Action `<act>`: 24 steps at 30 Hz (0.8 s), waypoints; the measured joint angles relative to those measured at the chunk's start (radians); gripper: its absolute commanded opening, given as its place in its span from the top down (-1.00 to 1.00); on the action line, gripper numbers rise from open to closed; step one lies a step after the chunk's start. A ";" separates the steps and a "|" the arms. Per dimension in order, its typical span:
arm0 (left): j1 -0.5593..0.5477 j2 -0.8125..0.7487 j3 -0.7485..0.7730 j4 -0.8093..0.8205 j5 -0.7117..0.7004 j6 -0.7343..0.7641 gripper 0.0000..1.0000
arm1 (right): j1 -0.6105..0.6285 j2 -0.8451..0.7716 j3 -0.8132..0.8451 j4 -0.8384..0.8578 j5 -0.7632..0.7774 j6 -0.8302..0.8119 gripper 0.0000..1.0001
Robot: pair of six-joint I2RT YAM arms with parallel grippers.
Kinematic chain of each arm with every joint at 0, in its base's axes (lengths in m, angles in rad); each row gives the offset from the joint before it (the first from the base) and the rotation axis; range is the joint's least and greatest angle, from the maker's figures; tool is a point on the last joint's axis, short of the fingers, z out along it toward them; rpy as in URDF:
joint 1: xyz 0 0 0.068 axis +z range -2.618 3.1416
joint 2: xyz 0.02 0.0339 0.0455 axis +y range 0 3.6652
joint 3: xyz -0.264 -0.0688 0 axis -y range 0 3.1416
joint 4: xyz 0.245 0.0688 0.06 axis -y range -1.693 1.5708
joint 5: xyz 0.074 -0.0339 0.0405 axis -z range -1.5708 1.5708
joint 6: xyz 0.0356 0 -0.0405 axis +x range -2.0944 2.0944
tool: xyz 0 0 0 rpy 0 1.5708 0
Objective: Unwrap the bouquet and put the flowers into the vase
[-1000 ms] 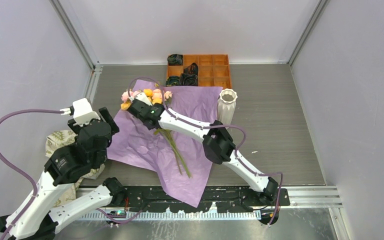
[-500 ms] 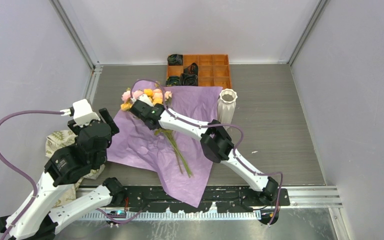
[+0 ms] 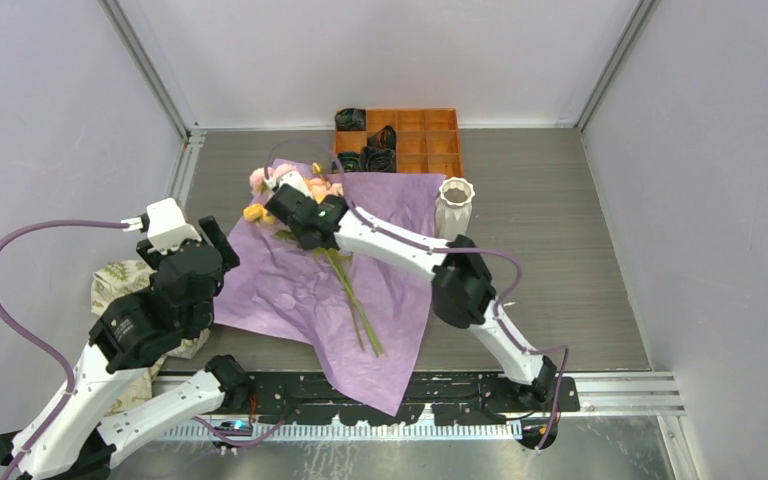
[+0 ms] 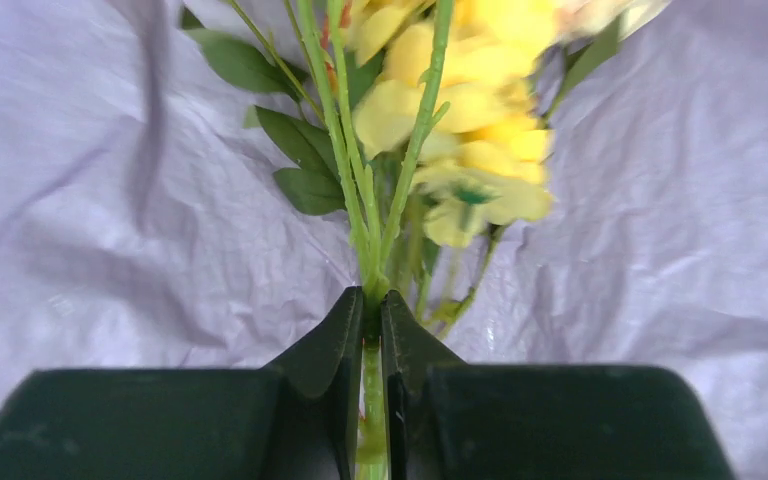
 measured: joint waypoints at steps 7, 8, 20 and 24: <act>0.000 -0.006 0.000 0.000 0.011 -0.001 -0.39 | 0.000 -0.302 -0.074 0.071 -0.031 -0.021 0.99; 0.000 -0.008 0.000 0.000 0.011 -0.001 -0.39 | 0.000 -0.334 -0.080 0.081 -0.033 -0.024 0.98; 0.000 -0.011 0.000 0.007 0.040 -0.002 -0.37 | 0.000 -0.753 -0.395 0.414 0.158 -0.288 0.99; 0.000 0.000 -0.001 0.025 0.052 -0.002 -0.36 | 0.000 -0.920 -0.580 0.662 0.260 -0.459 0.99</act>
